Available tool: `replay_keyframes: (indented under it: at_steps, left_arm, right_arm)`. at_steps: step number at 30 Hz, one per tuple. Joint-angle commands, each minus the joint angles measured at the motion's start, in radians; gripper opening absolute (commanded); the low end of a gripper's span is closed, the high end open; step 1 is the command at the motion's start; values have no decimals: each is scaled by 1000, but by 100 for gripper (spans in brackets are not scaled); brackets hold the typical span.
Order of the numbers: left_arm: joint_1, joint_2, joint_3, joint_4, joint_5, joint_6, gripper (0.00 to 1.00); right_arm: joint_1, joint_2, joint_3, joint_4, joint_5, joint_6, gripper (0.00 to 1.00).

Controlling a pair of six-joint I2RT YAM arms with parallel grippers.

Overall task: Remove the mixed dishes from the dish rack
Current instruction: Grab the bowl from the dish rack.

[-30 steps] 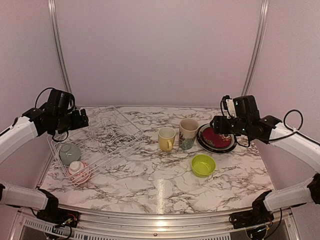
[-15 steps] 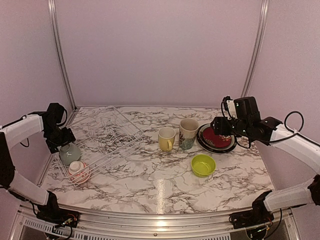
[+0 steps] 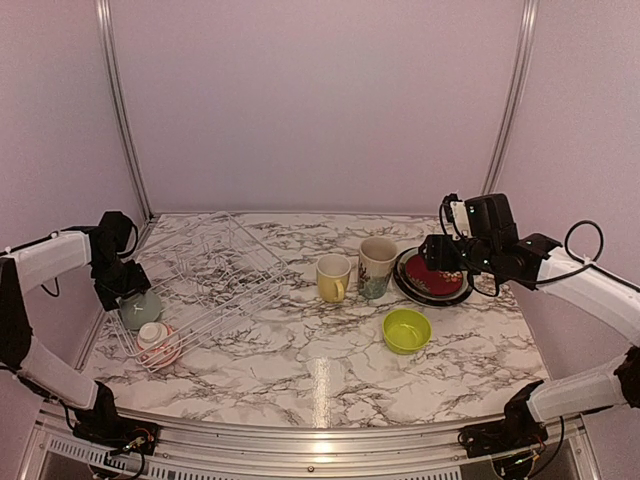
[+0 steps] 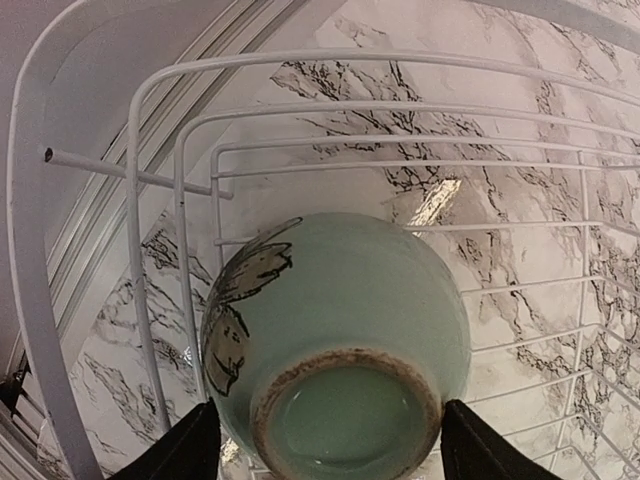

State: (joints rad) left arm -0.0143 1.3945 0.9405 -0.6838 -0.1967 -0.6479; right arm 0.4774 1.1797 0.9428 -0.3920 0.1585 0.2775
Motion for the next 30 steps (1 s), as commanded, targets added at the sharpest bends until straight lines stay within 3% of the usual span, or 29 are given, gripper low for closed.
replay_keyframes:
  at_steps: [1, 21, 30]
  left_arm:
    - [-1, 27, 16, -37, -29, 2, 77]
    - [-10, 13, 33, -23, -39, 21, 44]
    - [-33, -12, 49, -21, -38, 56, 44]
  right_arm:
    - [-4, -5, 13, 15, -6, 6, 78]
    - [-4, 8, 13, 26, -14, 5, 78]
    - [-4, 16, 10, 34, -22, 6, 78]
